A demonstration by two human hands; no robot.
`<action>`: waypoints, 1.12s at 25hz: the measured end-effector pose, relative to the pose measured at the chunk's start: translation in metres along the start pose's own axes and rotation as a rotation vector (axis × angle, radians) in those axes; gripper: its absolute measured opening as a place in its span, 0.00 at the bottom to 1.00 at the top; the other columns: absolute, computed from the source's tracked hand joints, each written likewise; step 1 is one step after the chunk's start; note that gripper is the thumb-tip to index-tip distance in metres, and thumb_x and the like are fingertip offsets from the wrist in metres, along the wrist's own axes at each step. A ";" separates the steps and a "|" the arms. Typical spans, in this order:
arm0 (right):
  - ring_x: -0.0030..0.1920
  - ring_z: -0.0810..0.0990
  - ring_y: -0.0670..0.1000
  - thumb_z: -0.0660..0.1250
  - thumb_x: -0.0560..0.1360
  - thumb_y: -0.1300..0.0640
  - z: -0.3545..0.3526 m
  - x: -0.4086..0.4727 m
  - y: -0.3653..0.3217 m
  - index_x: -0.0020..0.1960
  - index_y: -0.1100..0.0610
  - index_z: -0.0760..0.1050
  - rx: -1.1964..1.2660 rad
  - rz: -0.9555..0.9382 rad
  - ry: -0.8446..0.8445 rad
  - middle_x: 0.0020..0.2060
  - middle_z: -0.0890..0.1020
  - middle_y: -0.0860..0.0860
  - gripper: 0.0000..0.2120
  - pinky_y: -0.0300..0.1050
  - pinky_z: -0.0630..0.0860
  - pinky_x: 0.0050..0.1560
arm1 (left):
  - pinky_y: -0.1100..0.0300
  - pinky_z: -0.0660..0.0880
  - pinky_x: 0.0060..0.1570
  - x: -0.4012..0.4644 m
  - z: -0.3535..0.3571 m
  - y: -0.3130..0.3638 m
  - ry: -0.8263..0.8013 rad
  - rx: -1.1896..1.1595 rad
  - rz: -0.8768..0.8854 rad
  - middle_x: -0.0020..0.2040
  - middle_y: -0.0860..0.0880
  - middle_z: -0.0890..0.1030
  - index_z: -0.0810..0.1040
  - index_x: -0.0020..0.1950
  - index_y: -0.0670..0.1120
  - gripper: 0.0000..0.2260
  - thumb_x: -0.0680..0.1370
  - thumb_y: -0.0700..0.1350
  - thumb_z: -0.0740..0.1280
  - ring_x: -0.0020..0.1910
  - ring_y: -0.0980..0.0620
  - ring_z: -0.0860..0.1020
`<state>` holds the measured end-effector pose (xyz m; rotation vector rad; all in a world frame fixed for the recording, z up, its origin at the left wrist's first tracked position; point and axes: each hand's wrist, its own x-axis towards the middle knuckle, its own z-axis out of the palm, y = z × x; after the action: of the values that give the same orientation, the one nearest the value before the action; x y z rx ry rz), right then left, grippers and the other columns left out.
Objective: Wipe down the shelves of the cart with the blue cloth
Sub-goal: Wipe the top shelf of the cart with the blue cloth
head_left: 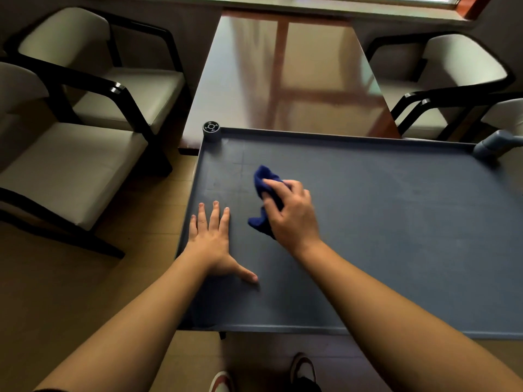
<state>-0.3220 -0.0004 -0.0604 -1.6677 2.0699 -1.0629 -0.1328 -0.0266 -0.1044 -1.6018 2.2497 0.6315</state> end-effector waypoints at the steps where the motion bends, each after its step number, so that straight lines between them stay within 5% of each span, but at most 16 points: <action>1: 0.57 0.76 0.62 0.66 0.77 0.44 0.019 0.010 -0.009 0.64 0.44 0.78 -0.076 -0.020 -0.051 0.61 0.78 0.54 0.16 0.59 0.76 0.56 | 0.37 0.30 0.78 0.001 0.001 0.000 0.002 0.012 -0.006 0.82 0.42 0.27 0.29 0.82 0.47 0.83 0.42 0.88 0.63 0.76 0.36 0.21; 6: 0.64 0.69 0.62 0.55 0.79 0.37 0.095 0.019 -0.014 0.70 0.35 0.69 -0.455 -0.087 -0.325 0.72 0.70 0.51 0.21 0.63 0.66 0.60 | 0.37 0.27 0.76 0.008 0.005 -0.002 -0.012 0.026 -0.004 0.82 0.43 0.27 0.26 0.80 0.47 0.83 0.43 0.87 0.65 0.75 0.38 0.20; 12: 0.54 0.75 0.64 0.63 0.77 0.42 0.077 0.029 0.015 0.64 0.41 0.77 -0.491 -0.145 -0.245 0.65 0.75 0.54 0.16 0.56 0.73 0.47 | 0.39 0.27 0.76 0.008 0.005 -0.001 0.037 0.008 -0.001 0.82 0.46 0.26 0.28 0.81 0.50 0.83 0.40 0.89 0.61 0.76 0.40 0.21; 28: 0.52 0.74 0.68 0.68 0.75 0.52 -0.096 -0.004 0.181 0.60 0.49 0.81 -0.597 0.437 0.091 0.60 0.75 0.60 0.13 0.60 0.76 0.50 | 0.38 0.28 0.77 0.003 -0.002 0.003 0.009 -0.022 -0.016 0.82 0.48 0.26 0.28 0.81 0.54 0.83 0.38 0.90 0.59 0.76 0.42 0.20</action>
<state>-0.5114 0.0498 -0.1194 -1.2769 2.8243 -0.4048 -0.1371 -0.0295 -0.1037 -1.6350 2.2412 0.6481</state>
